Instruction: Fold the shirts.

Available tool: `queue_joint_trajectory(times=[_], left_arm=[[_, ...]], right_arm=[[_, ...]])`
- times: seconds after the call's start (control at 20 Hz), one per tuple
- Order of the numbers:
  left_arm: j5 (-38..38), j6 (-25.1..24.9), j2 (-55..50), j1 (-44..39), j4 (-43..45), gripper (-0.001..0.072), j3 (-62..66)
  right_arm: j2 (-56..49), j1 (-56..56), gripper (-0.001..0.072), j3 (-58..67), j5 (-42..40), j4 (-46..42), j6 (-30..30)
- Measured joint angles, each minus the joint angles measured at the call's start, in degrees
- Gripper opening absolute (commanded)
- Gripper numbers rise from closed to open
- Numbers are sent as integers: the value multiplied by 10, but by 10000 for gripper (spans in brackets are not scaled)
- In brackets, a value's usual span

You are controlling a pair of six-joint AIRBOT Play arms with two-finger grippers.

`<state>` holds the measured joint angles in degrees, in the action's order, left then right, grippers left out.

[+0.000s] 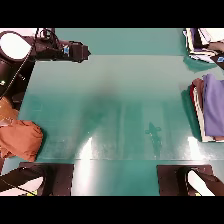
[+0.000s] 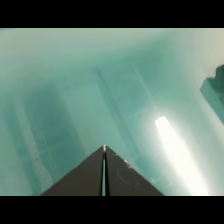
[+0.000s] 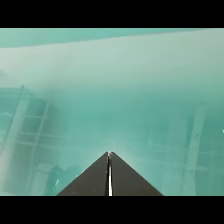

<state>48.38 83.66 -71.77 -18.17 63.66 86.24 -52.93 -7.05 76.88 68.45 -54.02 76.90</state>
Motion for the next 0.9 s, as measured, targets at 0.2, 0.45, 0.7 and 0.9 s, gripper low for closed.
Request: queue_joint_trajectory(times=[0.2,0.45,0.7,0.9], left_arm=[[75,3,43,41,40,24,0],[289,5,147,117,235,43,-41],[397,17,222,186,332,504,-173],[398,30,238,205,359,504,-313]], right_arm=[[0,0,13,0,6,0,0],[0,0,13,0,8,0,0],[0,0,13,0,10,0,0],[0,0,13,0,12,0,0]])
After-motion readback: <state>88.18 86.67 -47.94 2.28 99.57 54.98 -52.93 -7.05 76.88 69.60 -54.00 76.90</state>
